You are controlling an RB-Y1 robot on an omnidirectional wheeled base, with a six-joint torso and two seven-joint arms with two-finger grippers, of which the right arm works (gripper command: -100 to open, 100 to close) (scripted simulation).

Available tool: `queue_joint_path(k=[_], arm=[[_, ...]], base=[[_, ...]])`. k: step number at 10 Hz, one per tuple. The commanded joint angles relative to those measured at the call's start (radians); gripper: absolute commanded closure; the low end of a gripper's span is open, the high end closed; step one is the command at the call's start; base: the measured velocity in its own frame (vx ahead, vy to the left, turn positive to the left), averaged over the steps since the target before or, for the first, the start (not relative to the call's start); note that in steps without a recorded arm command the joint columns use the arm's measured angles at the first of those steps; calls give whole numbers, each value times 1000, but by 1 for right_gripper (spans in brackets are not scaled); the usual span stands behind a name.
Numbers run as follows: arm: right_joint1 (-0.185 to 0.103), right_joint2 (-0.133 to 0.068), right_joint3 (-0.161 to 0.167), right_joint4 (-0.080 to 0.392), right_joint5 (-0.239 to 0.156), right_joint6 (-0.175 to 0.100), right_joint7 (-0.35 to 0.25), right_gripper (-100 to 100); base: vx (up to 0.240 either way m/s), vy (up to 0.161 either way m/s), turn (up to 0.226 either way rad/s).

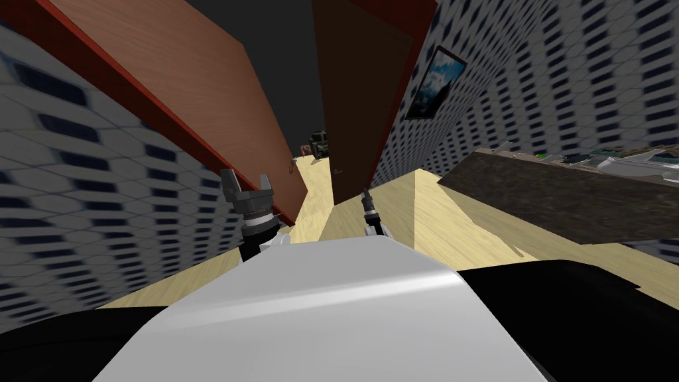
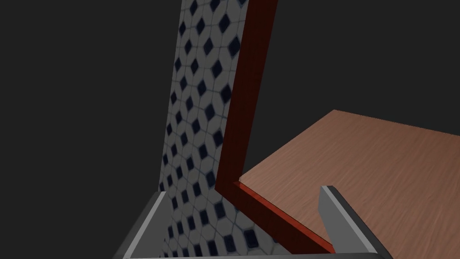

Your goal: Push the door open

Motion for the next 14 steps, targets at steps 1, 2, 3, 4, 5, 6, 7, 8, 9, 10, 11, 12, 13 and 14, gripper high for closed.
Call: queue_joint_path(k=[1, 2, 3, 4, 5, 6, 7, 8, 9, 10, 11, 12, 13, 14], arm=[[-15, -2, 0, 37, -1, -4, -4, -100], [-25, -2, 1, 60, -1, -7, -5, -100], [-35, -2, 1, 83, -1, -9, -7, -100], [-45, -1, 2, 107, -1, -11, -8, -100], [-55, -1, 2, 130, -1, -14, -10, -100], [-65, 0, 3, 154, -1, -16, -11, -100], [-75, 1, 3, 177, -1, -18, -13, -100], [-85, 2, 4, 200, -1, -21, -14, -100], [-95, 3, 4, 224, -1, -23, -16, -100], [-106, 5, 5, 247, -1, -25, -17, -100], [-115, 6, 5, 270, -1, -28, -19, -100], [-125, 8, 6, 293, -1, -30, -20, -100], [-135, 10, 6, 315, -1, -32, -22, -100], [-145, 12, 7, 338, -1, -35, -23, -100]], base=[[99, -23, 50], [94, -29, 46], [93, -31, 52], [99, -27, 55], [95, -17, 40], [96, -24, 43], [100, -30, 51], [101, -27, 48], [93, -24, 46], [103, -28, 43], [98, -35, 49], [93, -34, 47], [84, -26, 46], [90, -22, 43]])
